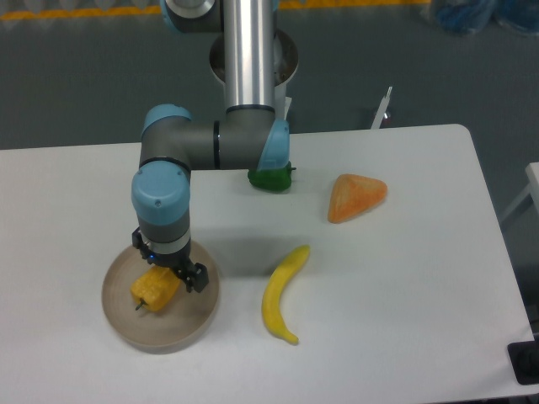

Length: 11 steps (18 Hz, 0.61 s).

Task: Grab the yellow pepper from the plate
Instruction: 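Lower the gripper around the yellow pepper on the plate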

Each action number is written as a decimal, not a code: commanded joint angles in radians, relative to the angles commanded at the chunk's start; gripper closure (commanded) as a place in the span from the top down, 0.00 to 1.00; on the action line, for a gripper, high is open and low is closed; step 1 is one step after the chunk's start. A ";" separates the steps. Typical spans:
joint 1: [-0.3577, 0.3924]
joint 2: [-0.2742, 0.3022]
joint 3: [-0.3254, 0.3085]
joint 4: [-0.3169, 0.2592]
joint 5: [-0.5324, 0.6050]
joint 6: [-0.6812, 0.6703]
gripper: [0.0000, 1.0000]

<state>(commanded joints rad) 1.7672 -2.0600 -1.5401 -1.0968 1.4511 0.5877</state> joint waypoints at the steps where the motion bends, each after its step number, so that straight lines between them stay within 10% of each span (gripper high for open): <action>1: 0.000 -0.009 0.002 0.002 0.000 -0.014 1.00; 7: -0.003 -0.037 0.015 0.014 0.000 -0.035 1.00; 11: -0.003 -0.045 0.017 0.012 -0.008 -0.028 0.32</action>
<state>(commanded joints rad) 1.7641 -2.1046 -1.5232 -1.0845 1.4435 0.5599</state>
